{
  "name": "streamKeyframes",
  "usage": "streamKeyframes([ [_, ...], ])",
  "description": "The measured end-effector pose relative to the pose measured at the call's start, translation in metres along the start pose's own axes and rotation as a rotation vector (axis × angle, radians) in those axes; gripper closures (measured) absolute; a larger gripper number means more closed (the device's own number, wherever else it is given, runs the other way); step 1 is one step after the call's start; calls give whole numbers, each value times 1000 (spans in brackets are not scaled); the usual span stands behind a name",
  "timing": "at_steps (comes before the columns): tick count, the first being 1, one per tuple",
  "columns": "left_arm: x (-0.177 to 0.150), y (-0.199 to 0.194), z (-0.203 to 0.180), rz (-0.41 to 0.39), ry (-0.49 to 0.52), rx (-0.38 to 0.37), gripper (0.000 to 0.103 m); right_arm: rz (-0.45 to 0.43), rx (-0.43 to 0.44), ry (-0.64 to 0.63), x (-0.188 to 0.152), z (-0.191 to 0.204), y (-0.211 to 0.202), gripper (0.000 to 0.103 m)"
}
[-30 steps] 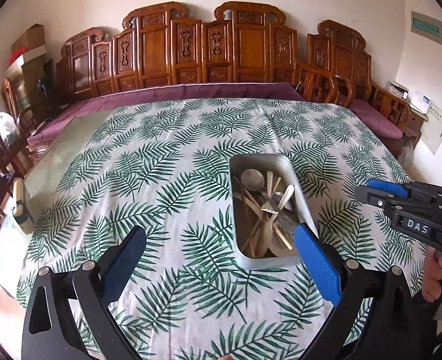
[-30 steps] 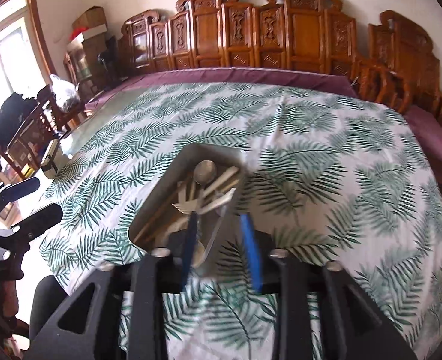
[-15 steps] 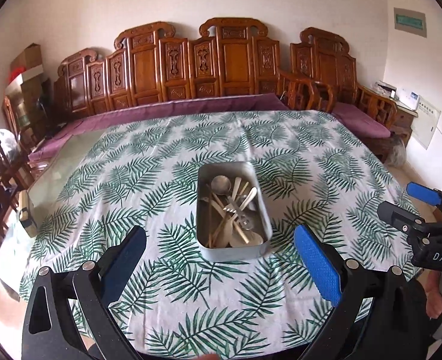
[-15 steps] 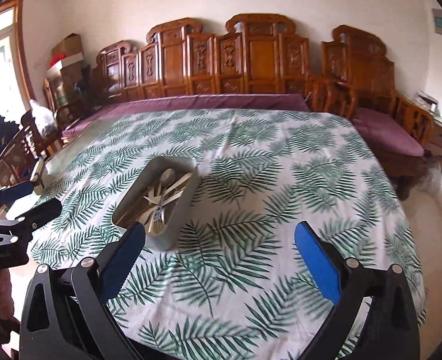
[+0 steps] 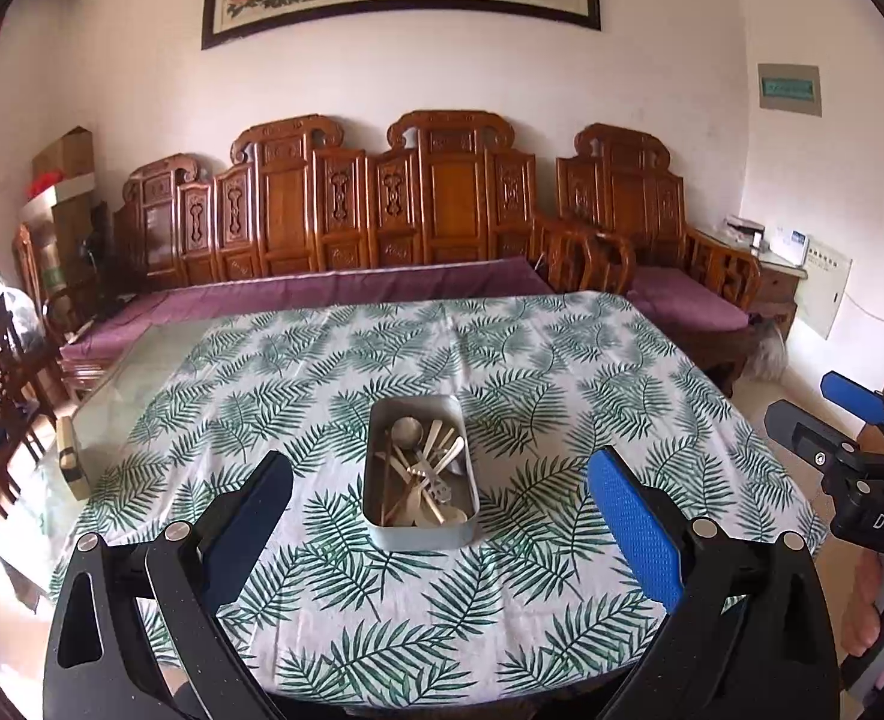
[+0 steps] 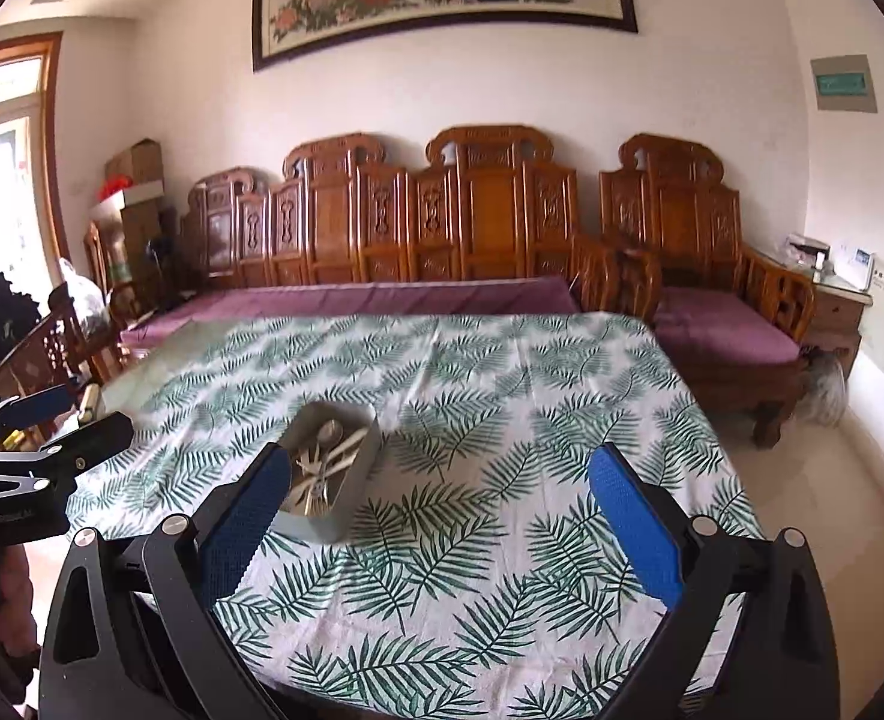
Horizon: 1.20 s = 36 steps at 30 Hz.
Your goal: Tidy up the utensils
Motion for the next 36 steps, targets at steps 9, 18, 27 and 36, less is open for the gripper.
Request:
streamKeyframes([
  [9, 7, -20, -3, -37, 9, 16, 8, -36, 6, 0, 4, 3, -19, 3],
  [18, 4, -21, -3, -37, -6, 18, 8, -43, 8, 11, 5, 1, -23, 3],
  [27, 2, -18, -1, -33, -20, 14, 8, -37, 8, 19, 3, 1, -21, 3],
  [36, 0, -15, -2, -28, -22, 12, 8, -33, 9, 21, 2, 1, -19, 3],
])
Point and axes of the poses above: each gripper's, at about its wrist camera, not at the fingertips, and y roughly the way its jaws point, z to its left, x to its top, the point moved 6 cm from there along y, roughly the way its jaws point, and after that the axes turned 8 degrees about y, right-handed, at the moved point
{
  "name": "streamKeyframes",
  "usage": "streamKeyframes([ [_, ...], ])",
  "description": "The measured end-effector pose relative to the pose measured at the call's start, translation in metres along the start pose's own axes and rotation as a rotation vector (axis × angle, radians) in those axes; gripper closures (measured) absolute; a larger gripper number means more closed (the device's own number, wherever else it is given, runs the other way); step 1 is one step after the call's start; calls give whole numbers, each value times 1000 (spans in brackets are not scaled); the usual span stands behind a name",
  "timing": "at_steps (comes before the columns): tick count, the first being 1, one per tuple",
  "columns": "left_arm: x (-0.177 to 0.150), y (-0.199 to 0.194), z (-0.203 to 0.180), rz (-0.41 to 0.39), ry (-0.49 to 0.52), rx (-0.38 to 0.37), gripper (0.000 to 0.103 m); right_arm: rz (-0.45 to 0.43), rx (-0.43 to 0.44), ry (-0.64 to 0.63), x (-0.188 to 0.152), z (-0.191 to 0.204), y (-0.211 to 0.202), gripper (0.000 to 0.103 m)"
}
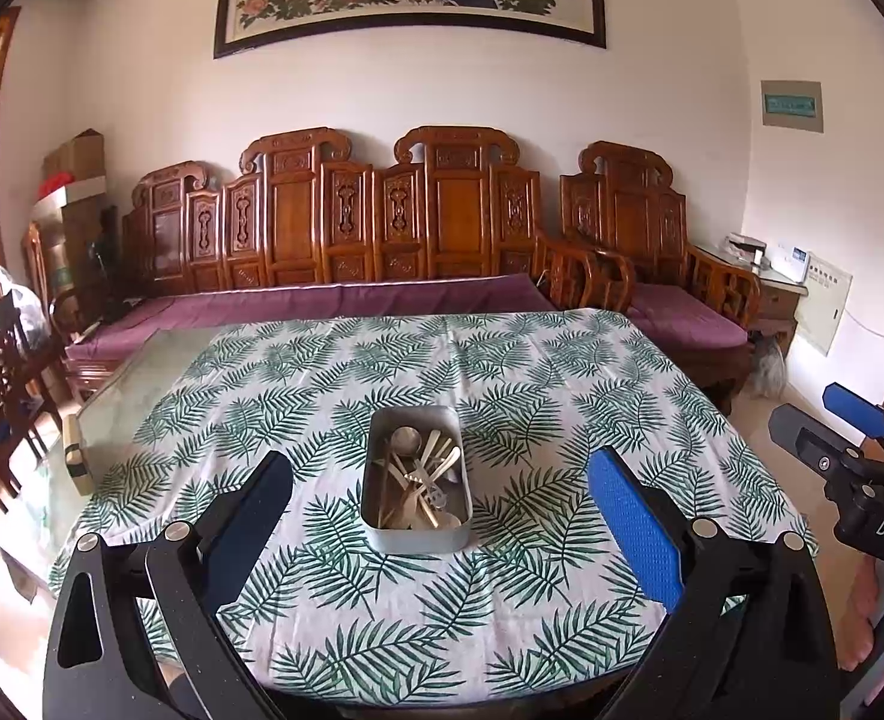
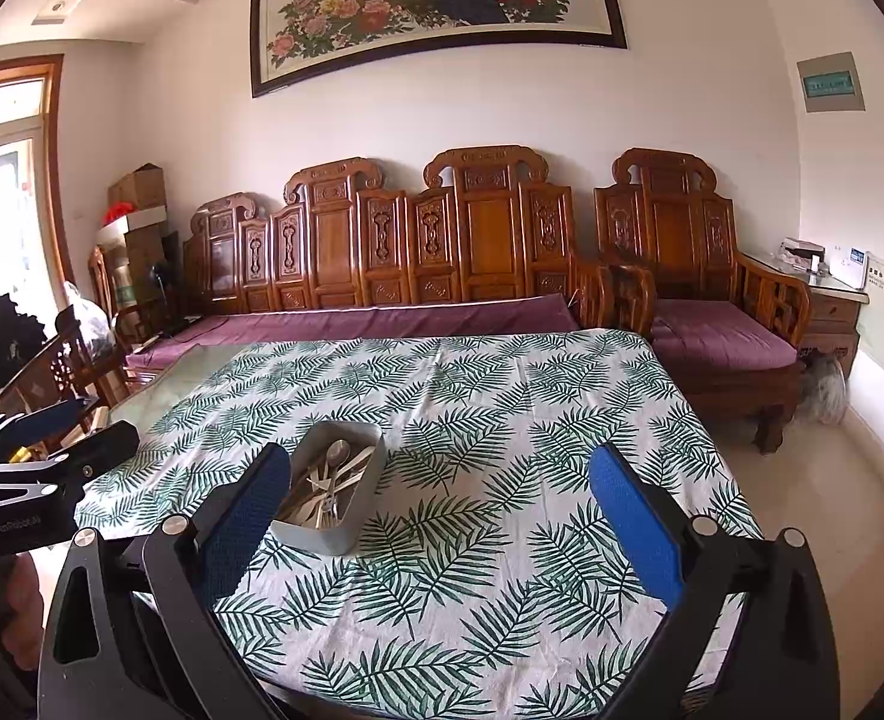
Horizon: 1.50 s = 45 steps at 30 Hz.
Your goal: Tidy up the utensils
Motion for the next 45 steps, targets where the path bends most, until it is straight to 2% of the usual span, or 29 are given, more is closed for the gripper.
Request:
streamKeyframes([
  [45, -2, -1, -1, -9, -13, -8, 8, 0, 10, 9, 1, 6, 0, 3],
])
Point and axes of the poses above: each gripper's, at about its wrist camera, not at the fingertips, and y roughly the way its jaws point, z to its left, x to its top, the point moved 6 cm from there along y, roughly the way its jaws point, and after that the axes turned 8 degrees about y, right-handed, at the moved point
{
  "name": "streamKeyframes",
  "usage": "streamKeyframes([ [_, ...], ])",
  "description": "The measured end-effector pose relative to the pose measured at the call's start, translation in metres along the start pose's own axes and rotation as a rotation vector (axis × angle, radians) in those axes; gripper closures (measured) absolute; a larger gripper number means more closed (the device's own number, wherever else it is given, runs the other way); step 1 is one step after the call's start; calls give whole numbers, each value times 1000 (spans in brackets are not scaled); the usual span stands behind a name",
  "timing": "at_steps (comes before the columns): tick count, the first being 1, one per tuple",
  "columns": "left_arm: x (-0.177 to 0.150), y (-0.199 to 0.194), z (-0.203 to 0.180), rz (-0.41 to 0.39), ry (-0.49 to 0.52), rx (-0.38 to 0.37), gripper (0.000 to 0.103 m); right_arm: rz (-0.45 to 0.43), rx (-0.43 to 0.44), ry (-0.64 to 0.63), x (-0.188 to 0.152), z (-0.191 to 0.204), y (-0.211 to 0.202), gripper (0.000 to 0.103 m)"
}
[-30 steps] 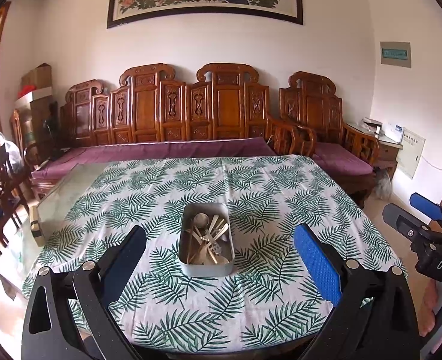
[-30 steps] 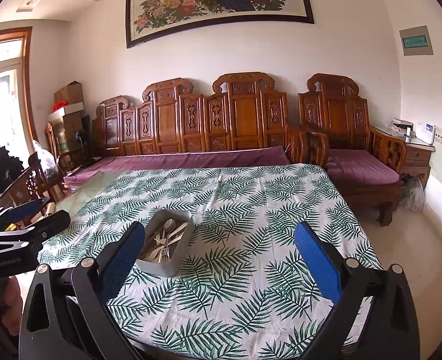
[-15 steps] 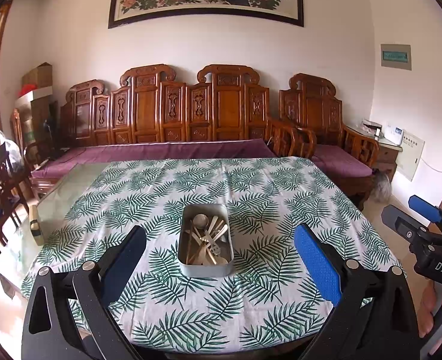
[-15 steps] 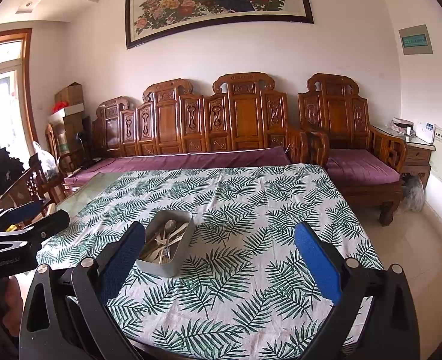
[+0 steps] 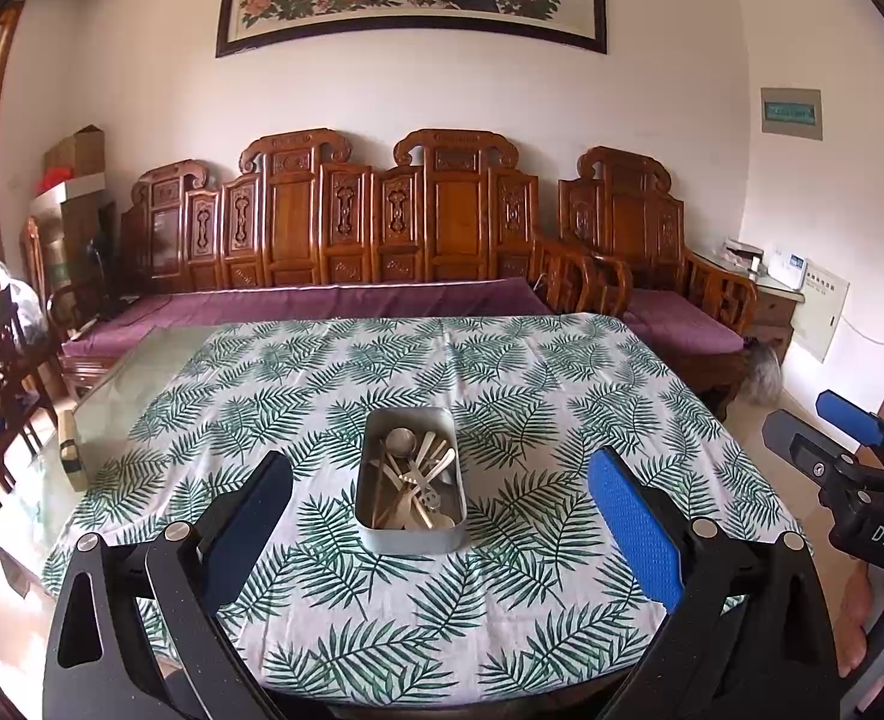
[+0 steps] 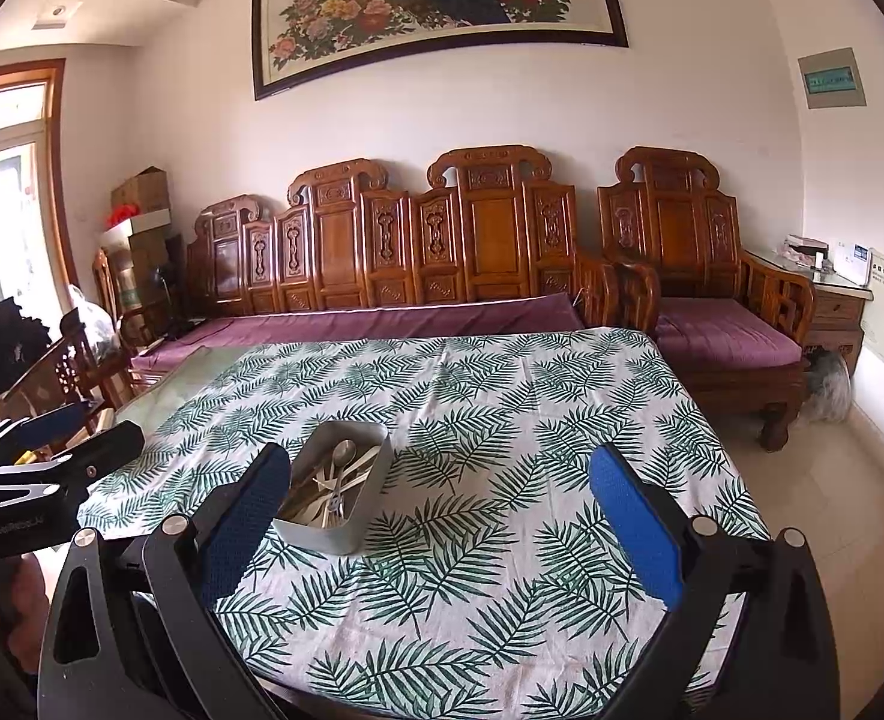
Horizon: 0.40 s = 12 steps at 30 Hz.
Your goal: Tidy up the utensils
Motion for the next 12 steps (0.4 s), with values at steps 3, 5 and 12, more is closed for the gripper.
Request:
streamKeyframes([
  [3, 1, 0, 0, 2, 1, 0, 8, 1, 1, 0, 0, 0, 0, 3],
  [5, 2, 0, 0, 2, 0, -1, 8, 1, 1, 1, 0, 1, 0, 3],
  [12, 2, 1, 2, 4, -8, -4, 8, 1, 1, 0, 0, 2, 0, 3],
])
Point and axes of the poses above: each gripper's, at about its wrist camera, not at the fingertips, and y roughly the way its jaws point, z to its left, x to its top, the point moved 6 cm from there along y, roughly the way its jaws point, and after that the axes turned 8 degrees about y, right-handed, at the moved point
